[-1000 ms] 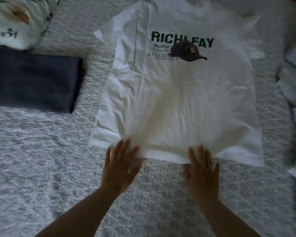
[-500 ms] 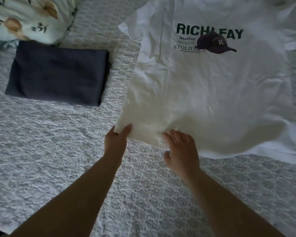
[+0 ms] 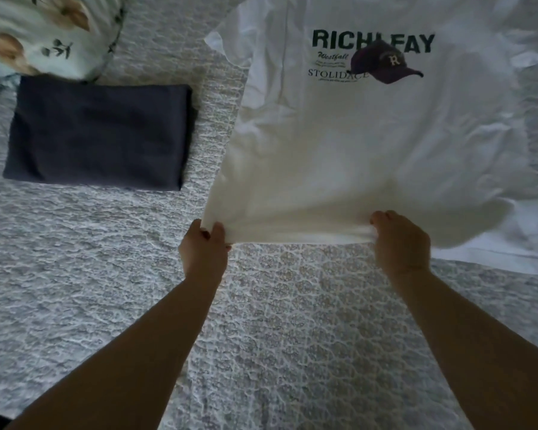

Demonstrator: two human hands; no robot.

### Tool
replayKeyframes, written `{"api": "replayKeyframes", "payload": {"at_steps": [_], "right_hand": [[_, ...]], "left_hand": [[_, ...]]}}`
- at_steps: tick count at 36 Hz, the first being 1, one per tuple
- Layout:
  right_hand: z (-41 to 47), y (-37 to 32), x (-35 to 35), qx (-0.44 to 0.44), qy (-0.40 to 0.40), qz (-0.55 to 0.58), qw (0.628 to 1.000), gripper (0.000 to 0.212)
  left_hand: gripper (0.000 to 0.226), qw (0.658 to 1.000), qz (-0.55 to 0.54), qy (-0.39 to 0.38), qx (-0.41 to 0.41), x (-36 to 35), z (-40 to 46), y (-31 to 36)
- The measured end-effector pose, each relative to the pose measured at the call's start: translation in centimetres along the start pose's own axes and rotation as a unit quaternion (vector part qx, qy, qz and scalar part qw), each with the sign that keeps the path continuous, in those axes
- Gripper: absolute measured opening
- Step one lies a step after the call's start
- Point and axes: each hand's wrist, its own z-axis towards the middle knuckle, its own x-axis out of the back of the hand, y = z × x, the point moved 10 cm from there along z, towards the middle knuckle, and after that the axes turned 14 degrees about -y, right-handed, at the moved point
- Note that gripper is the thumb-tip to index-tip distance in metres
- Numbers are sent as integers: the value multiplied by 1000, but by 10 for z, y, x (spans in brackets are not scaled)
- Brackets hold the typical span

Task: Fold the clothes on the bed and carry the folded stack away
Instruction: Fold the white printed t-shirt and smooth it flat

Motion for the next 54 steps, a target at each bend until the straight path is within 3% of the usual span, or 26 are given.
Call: {"api": "replayKeyframes", "payload": {"at_steps": [3,9,12,16,19,21,22,24,26,28,29,31,33,35,40,44,49,54], "right_hand": [[-23,37,-7,-19,0,6,1000,28],[-69,23,-15,105,42,18,993,36],[-93,4,-33,136,16,38,990,38],[-131,-25,-65,174,-55,58,981,35],[-148,-30,-92,196,-152,74,966,28],[-158,-30,-91,229,-177,92,953,35],[-161,-27,-83,240,-160,109,951,36],[-162,-11,-66,238,-93,143,956,36],[-158,23,-51,187,-11,168,968,35],[-154,73,-42,72,67,188,977,32],[-154,106,-44,-19,90,224,970,30],[-161,173,-61,-209,101,334,914,28],[-168,220,-86,-347,72,425,833,30],[-165,241,-105,-383,3,467,797,30],[-143,233,-119,-243,-156,466,836,38],[-150,239,-123,-226,-148,506,819,25],[-169,229,-134,-201,-173,528,807,31],[-170,236,-128,-177,-150,532,814,16]], "left_hand": [[10,999,47,-6,20,-2,-4,-10],[14,993,95,-1,72,11,-26,-44],[15,982,145,51,112,33,-49,-69],[10,964,113,115,212,51,-86,-100],[43,941,133,177,257,49,-109,-94],[62,936,258,141,195,26,-113,-62],[65,939,305,100,122,4,-112,-42],[63,933,357,-2,-48,-55,-119,-1],[60,900,388,-112,-161,-117,-137,25],[57,842,431,-220,-237,-177,-162,39],[57,798,462,-271,-276,-208,-177,43],[63,704,504,-364,-344,-263,-212,44],[72,658,512,-420,-359,-303,-238,43],[79,652,526,-430,-337,-327,-251,40],[76,657,578,-378,-303,-343,-258,35],[74,660,601,-354,-278,-352,-262,37],[73,691,594,-330,-245,-362,-266,41],[70,660,612,-343,-270,-366,-273,41]]}}
